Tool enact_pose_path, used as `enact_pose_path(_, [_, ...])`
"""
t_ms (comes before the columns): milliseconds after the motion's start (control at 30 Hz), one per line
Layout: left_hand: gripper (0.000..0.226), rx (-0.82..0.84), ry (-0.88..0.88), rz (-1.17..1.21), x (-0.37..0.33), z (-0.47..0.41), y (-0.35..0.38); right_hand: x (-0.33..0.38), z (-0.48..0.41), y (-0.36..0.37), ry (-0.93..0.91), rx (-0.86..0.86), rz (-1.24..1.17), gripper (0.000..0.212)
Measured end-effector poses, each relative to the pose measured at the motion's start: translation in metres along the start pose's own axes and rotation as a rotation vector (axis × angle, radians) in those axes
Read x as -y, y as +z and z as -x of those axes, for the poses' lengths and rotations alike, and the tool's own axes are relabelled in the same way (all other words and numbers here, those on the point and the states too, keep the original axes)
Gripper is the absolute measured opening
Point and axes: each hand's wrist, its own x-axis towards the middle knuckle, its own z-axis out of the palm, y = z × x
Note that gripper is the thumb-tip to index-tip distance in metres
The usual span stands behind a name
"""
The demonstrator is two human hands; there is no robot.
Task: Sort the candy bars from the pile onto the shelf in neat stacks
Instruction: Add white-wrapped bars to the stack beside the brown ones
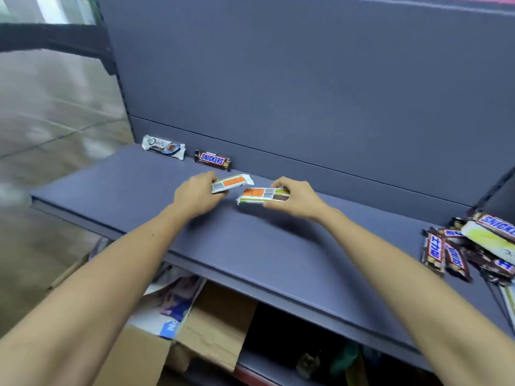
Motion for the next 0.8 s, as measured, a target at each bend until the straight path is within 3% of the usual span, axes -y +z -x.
enact_pose_path(267, [0.031,-0.023,-0.079,-0.057,0.096,-0.009,-0.040,0.066,-0.069,0.074,-0.100,0.091,0.043,0.039])
enact_pose_path(567, [0.036,0.018,0.016,-0.062,0.147,-0.038,-0.042,0.088,-0.115,0.114,0.030,0.023,0.078,0.040])
enact_pose_path(800, [0.033,0.075,0.100,-0.049,0.163,-0.058,-0.035,0.092,-0.121,0.128,0.053,0.009,0.294,0.050])
